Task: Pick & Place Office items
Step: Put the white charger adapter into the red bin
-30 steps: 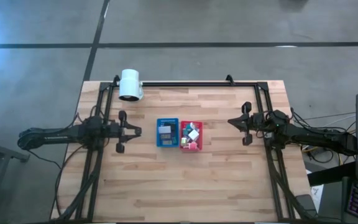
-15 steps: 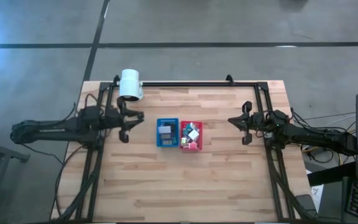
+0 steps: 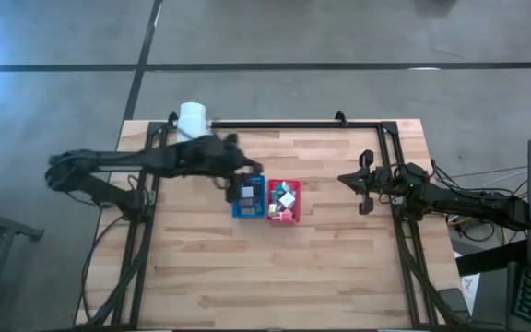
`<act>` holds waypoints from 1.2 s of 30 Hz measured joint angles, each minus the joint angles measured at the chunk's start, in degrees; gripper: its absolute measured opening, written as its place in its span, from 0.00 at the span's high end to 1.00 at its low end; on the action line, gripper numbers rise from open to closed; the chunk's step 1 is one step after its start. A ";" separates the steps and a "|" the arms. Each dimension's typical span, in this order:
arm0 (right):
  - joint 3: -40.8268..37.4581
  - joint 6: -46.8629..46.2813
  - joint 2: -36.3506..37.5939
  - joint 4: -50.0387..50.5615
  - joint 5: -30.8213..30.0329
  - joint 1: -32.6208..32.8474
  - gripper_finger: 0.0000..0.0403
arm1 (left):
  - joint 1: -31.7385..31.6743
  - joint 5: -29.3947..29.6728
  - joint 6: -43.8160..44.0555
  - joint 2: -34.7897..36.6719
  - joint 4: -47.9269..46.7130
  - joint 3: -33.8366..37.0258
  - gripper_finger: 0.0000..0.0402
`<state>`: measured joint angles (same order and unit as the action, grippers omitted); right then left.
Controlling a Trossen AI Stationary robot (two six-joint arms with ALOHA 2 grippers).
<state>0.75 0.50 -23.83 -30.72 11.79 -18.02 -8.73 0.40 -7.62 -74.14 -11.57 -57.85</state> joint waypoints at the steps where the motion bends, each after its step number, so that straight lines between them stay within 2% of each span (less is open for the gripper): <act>1: 0.00 -0.01 0.00 0.00 0.00 0.00 0.98 | -0.11 -0.76 -0.42 -2.92 -2.66 -2.48 0.69; 8: 0.00 -0.01 0.00 0.00 0.00 0.00 0.98 | -0.27 -3.13 -3.17 -22.10 -17.92 -17.32 0.69; 12: 0.00 0.02 0.00 0.00 0.00 0.00 0.98 | -0.27 -4.26 -4.24 -30.43 -19.11 -22.40 0.69; 18: 0.00 -0.05 0.00 0.23 0.02 0.00 0.98 | -0.37 -5.13 -4.65 -39.26 -19.08 -26.19 0.69; 30: 0.00 -0.34 0.00 0.35 0.02 0.00 0.98 | -1.00 -5.37 -2.90 -42.34 -7.37 -21.95 0.69; 36: 0.00 -0.49 0.00 0.35 0.02 0.00 0.98 | -1.16 -5.42 -2.20 -42.24 -6.14 -20.76 0.69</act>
<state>0.75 0.01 -23.83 -30.37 11.81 -18.02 -9.89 -5.02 -9.82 -116.38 -17.71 -78.61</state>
